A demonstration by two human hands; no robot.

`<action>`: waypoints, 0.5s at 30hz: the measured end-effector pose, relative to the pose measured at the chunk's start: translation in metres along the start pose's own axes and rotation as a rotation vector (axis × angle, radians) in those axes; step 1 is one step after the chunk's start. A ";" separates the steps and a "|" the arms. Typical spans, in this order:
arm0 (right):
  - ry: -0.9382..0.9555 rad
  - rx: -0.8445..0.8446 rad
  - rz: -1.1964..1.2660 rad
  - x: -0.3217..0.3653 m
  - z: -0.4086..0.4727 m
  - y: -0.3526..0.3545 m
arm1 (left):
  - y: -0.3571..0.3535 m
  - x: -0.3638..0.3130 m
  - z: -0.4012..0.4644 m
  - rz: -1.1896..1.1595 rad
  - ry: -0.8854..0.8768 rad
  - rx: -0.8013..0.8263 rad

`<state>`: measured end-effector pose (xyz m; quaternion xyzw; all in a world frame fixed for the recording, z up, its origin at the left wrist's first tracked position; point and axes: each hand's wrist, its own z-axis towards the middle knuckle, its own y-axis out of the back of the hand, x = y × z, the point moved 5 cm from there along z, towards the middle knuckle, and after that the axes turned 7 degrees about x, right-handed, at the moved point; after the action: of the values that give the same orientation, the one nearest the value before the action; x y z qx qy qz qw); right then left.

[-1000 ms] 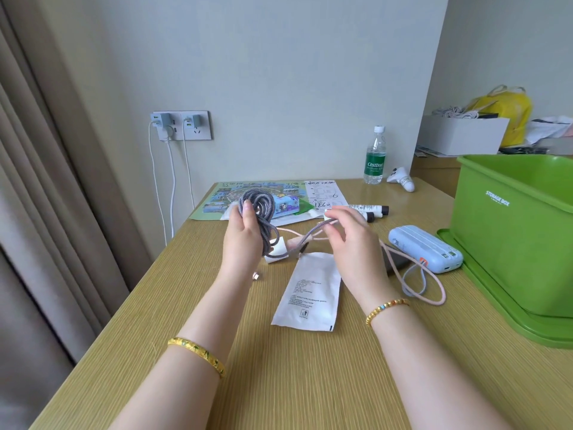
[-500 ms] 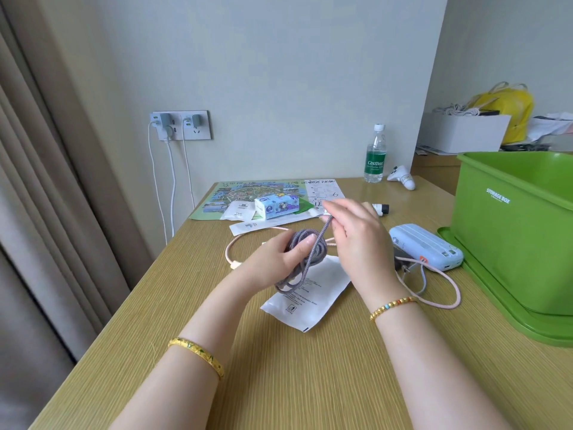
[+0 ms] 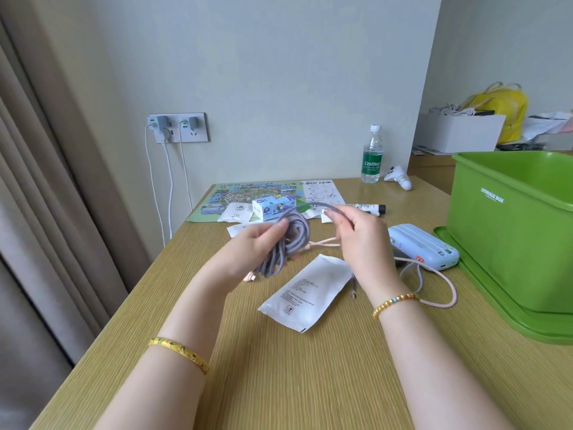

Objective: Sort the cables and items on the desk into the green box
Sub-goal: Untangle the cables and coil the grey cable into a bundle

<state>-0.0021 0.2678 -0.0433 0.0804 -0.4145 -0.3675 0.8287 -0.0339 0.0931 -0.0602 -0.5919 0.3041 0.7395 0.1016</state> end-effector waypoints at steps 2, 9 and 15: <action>-0.034 0.030 0.066 -0.001 0.000 -0.002 | 0.009 0.005 0.002 -0.069 0.036 -0.100; -0.143 0.082 0.198 -0.014 0.004 -0.006 | -0.001 0.002 -0.003 -0.220 -0.002 0.134; -0.213 0.159 0.192 -0.021 0.002 -0.012 | -0.008 -0.004 0.000 -0.318 -0.040 0.102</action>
<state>-0.0182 0.2741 -0.0608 0.0662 -0.5335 -0.2589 0.8024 -0.0291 0.1000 -0.0591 -0.6118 0.2418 0.7093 0.2533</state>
